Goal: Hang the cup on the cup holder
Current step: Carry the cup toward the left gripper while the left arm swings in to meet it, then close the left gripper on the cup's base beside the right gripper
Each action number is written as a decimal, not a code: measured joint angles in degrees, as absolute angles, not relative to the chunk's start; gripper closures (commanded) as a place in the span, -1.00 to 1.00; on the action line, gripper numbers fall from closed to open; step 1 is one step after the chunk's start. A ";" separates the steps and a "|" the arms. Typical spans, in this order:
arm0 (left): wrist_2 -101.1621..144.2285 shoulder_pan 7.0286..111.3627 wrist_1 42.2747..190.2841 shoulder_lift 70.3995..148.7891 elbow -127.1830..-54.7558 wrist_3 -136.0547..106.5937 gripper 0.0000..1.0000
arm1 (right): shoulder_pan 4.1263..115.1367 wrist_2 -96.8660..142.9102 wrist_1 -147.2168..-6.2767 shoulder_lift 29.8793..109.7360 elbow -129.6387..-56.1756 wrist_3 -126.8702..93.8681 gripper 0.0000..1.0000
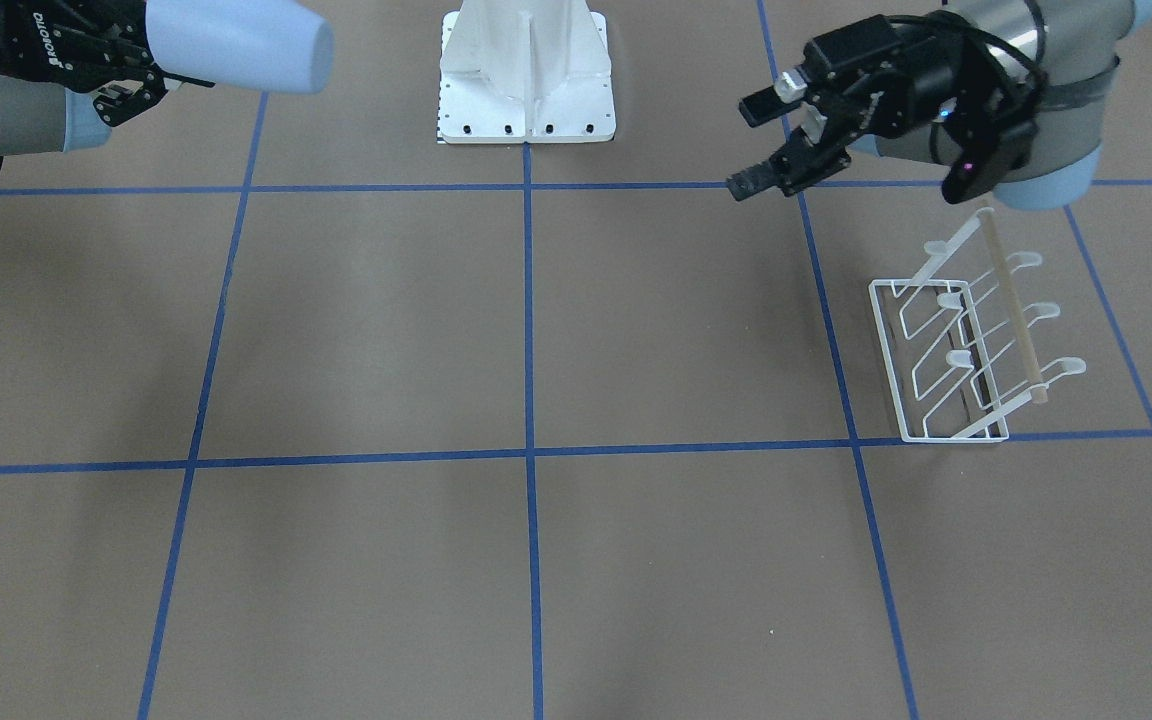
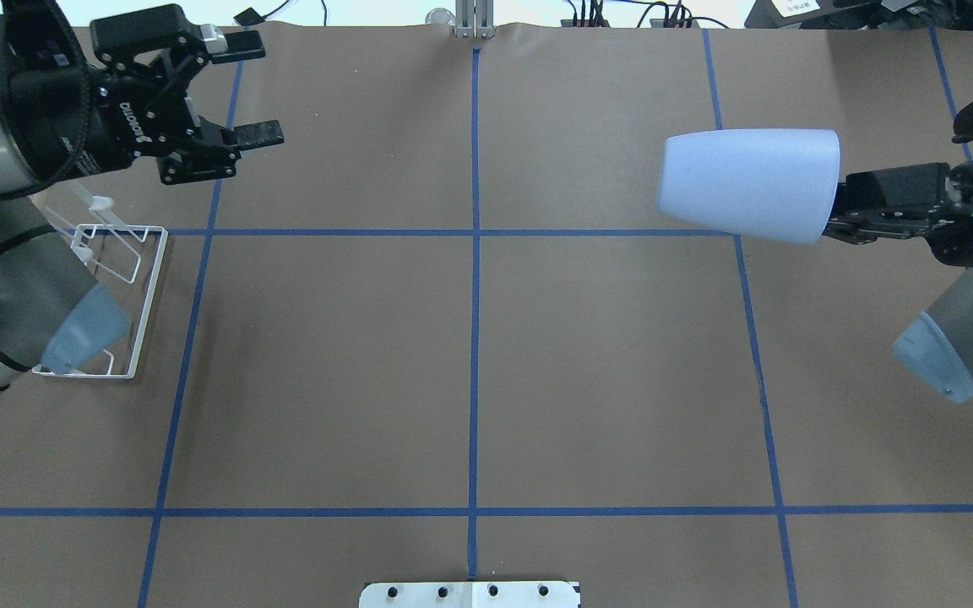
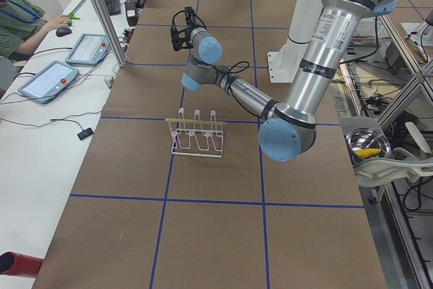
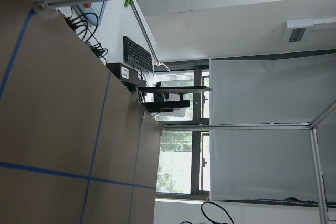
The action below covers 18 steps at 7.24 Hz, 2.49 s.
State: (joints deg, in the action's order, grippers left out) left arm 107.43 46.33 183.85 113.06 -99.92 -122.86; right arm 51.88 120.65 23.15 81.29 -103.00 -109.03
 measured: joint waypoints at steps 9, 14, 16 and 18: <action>97.70 29.26 180.64 123.46 -101.24 -123.46 -0.95 | 37.87 114.53 22.91 74.77 -101.86 -106.33 1.00; 96.91 26.91 179.19 123.83 -101.27 -123.23 -0.95 | 37.18 113.59 22.76 74.71 -101.66 -105.56 1.00; 96.74 26.34 179.28 123.84 -101.47 -123.32 -0.95 | 37.18 113.60 22.76 74.73 -101.41 -105.50 1.00; 96.57 25.69 179.35 123.84 -102.07 -123.39 -0.95 | 37.18 113.56 22.76 74.75 -101.21 -105.49 1.00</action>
State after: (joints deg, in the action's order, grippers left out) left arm 96.57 25.69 179.35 123.84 -102.07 -123.39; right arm 37.18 113.56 22.76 74.75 -101.21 -105.49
